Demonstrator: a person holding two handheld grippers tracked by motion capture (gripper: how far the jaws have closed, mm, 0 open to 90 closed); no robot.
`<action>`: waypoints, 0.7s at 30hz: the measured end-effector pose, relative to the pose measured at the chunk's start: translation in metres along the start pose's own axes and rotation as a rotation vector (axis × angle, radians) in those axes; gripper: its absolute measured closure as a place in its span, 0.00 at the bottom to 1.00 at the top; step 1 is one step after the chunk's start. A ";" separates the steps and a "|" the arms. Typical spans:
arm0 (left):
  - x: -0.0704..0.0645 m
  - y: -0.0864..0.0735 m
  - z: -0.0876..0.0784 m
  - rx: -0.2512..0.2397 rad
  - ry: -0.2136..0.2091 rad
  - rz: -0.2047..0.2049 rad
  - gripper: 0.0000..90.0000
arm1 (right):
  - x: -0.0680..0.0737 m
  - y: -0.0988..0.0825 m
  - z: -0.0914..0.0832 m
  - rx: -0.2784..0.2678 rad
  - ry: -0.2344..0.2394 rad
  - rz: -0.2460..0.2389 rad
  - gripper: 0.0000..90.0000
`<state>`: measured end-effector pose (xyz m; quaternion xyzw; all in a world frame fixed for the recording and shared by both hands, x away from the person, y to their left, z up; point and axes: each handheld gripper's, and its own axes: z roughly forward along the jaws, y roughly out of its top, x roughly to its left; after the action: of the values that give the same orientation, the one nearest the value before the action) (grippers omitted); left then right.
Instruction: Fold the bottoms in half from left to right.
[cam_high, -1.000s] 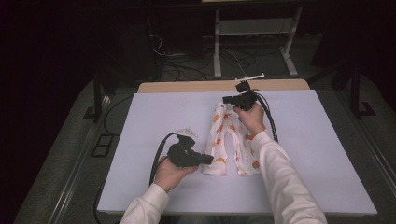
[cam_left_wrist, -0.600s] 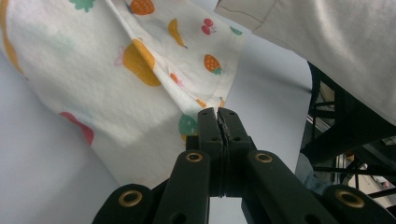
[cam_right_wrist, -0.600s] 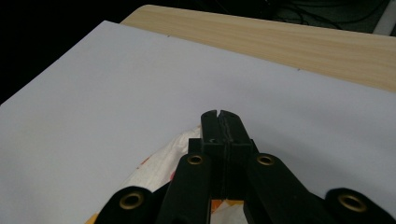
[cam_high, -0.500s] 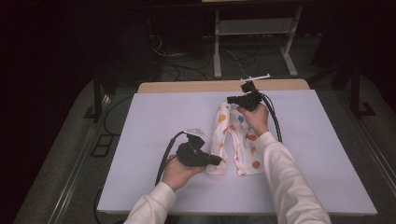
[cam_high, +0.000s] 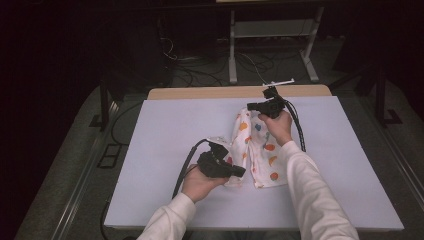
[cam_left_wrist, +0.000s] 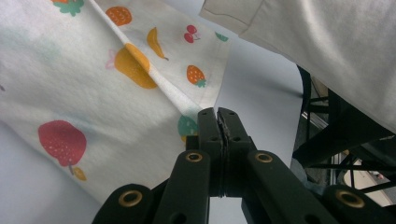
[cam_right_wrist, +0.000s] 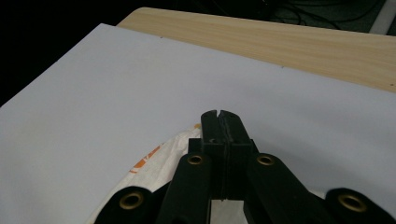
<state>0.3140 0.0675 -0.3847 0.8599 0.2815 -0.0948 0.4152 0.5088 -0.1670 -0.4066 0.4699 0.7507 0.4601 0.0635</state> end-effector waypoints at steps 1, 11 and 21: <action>-0.001 0.001 0.002 0.001 -0.003 0.001 0.99 | -0.001 0.000 -0.001 0.001 0.001 0.003 0.98; -0.005 0.012 0.017 0.004 -0.019 0.007 0.99 | -0.012 -0.001 -0.007 0.008 -0.002 0.006 0.98; -0.012 0.028 0.037 0.025 -0.026 0.024 0.99 | -0.029 0.001 -0.016 0.027 0.008 0.017 0.98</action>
<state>0.3223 0.0202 -0.3849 0.8670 0.2645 -0.1048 0.4092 0.5170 -0.1987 -0.4068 0.4750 0.7532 0.4523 0.0500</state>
